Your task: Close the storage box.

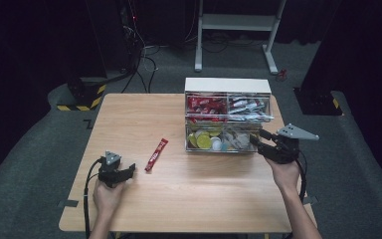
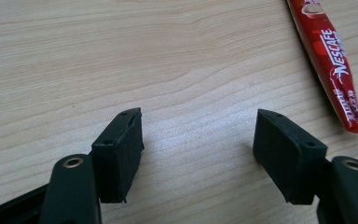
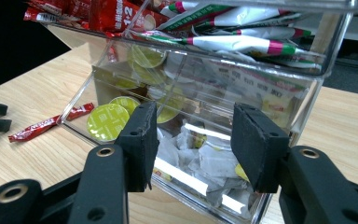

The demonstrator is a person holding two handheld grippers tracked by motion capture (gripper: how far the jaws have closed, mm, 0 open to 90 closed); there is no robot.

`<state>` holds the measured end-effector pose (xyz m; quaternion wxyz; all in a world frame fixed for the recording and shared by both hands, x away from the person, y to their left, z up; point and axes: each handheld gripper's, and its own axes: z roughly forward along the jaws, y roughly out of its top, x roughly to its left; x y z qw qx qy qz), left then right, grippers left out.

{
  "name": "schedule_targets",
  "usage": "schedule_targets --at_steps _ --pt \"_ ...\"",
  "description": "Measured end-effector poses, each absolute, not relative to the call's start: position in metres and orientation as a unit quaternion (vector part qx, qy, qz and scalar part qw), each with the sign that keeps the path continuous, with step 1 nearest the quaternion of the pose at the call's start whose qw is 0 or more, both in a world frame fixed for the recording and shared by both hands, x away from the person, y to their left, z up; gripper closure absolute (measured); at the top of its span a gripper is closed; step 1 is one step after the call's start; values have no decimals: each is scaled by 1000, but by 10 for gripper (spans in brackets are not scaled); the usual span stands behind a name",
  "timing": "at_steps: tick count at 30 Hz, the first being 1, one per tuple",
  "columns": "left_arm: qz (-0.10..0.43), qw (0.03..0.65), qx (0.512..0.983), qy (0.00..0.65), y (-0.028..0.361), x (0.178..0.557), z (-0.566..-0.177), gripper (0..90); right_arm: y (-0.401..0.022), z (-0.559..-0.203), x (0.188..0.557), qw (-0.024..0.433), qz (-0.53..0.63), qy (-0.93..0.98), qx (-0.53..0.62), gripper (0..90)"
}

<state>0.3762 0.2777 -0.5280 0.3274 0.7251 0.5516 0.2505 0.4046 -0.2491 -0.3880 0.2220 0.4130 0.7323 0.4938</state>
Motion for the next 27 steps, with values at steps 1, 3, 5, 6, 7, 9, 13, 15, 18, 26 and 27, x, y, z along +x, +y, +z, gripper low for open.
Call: schedule_targets --at_steps 1,3,5,6,7,9,13,15,18,26,27 --pt "251 328 725 552 278 376 -528 333 -250 -390 403 222 494 731 414 508" --pt "251 328 725 552 278 376 -528 333 -251 -391 403 223 494 731 414 508" --pt "251 328 725 551 278 376 -528 333 -253 -395 401 220 495 729 417 508" --pt "251 328 725 552 278 376 -528 333 -253 -395 401 220 495 729 417 508" --pt "251 328 725 552 278 376 -528 333 -254 -397 400 218 497 727 419 506" --pt "251 328 725 552 278 376 -528 333 -255 -399 399 217 498 727 420 506" --pt "252 328 725 551 278 376 -528 333 -256 -408 396 215 497 725 425 504" --pt "251 328 725 552 278 376 -528 333 -258 -415 395 208 499 723 430 503" --pt "251 328 725 552 278 376 -528 333 -258 -419 394 205 501 720 433 504" --pt "252 328 725 551 278 376 -528 333 -257 -434 391 197 495 723 440 501" --pt "252 328 725 551 278 376 -528 332 -257 -435 390 196 494 722 442 502"
